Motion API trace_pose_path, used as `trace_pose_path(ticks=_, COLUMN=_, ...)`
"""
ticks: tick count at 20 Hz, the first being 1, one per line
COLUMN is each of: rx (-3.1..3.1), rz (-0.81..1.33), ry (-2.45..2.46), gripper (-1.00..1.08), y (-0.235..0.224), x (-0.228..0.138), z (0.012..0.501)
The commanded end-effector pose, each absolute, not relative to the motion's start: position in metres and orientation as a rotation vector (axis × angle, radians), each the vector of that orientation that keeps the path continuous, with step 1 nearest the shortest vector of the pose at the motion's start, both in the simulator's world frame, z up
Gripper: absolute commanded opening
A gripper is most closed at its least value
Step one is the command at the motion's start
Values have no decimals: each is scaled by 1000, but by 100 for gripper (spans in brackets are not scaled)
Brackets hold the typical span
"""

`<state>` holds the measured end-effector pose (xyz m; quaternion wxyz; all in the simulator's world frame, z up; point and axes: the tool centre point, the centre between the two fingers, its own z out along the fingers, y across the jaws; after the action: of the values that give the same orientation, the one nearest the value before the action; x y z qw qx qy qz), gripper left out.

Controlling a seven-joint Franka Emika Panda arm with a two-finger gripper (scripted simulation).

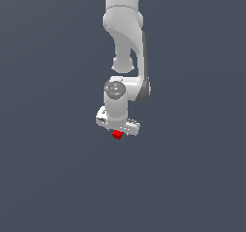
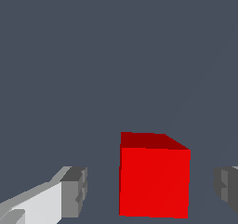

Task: Pick up the red cube and move it to a goal position.

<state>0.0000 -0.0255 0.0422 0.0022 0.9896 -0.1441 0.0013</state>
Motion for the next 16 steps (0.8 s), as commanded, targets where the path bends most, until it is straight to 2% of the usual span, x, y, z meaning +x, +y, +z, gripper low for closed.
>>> trace_pose_path(ticks=1, rx=3101, rz=3, ry=-488, gripper=100, y=-26, x=0, z=31)
trace_pose_path(ticks=7, rx=3098, rz=0, ry=-518, gripper=100, y=-27, x=0, z=20)
trace_pose_path(ticks=8, rx=3098, rz=0, ry=-518, gripper=-100, y=-27, x=0, z=20)
trace_pose_path(ticks=16, rx=3098, rz=0, ry=-518, gripper=-100, y=-27, x=0, z=20)
